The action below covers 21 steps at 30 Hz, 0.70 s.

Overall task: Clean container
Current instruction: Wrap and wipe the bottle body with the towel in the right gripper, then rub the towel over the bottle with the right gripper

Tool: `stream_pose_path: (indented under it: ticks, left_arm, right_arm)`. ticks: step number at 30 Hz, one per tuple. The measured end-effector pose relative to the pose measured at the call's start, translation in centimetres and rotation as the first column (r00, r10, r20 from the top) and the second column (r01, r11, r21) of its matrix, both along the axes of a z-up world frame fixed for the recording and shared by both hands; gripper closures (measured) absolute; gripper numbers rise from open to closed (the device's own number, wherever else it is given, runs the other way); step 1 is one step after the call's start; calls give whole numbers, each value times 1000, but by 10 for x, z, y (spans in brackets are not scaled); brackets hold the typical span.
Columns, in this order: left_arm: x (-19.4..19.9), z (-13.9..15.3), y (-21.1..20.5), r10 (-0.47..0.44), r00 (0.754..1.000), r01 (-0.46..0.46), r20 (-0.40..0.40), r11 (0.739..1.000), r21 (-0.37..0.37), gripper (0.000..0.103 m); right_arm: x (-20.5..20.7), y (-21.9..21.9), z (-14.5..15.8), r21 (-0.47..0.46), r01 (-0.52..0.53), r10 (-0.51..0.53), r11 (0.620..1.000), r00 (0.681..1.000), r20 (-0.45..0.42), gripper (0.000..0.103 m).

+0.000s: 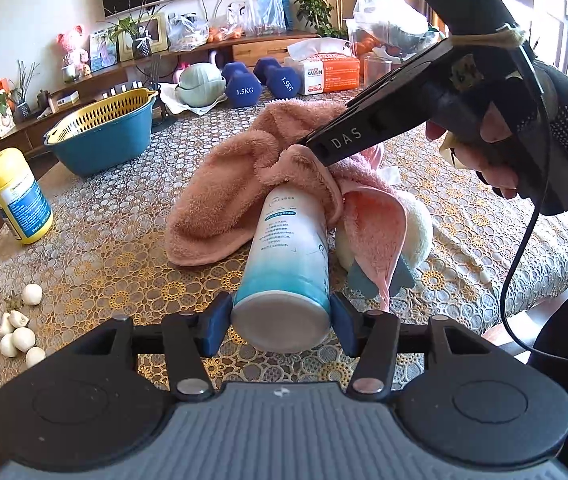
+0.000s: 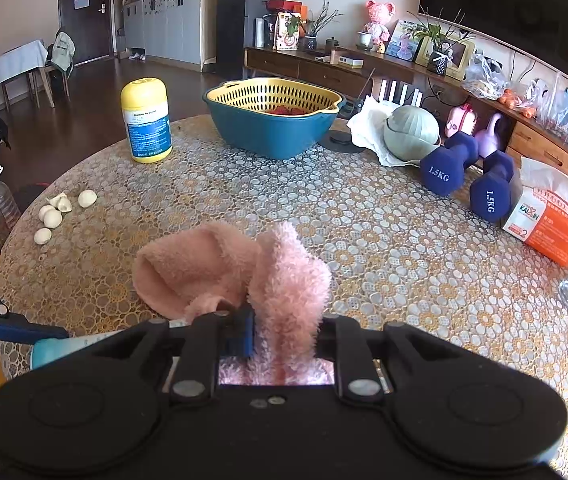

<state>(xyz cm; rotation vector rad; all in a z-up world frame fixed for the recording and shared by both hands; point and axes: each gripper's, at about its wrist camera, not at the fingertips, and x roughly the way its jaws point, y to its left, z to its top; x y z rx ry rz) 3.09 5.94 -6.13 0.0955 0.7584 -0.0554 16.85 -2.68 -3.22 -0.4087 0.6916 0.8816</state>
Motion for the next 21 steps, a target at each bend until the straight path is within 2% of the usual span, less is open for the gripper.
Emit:
stream_pose_path:
  ticks: [5, 11, 16, 21]
  left_arm:
    - [2, 2, 3, 12, 1000, -12, -18, 1000, -28, 50]
    - [9, 8, 17, 57, 996, -67, -64, 983, -168, 51]
    - [10, 14, 22, 75, 994, -91, -78, 970, -226, 51]
    - [10, 15, 25, 80, 992, -103, -97, 959, -263, 51]
  right_arm:
    - [-6, -10, 10, 47, 5, -5, 999, 1000, -5, 86]
    - [-31, -33, 33, 138, -42, 42, 990, 999, 5, 87]
    - [-58, -43, 53, 208, -140, 143, 968, 990, -1, 87]
    - [-83, -41, 48, 201, -220, 231, 955, 973, -32, 87]
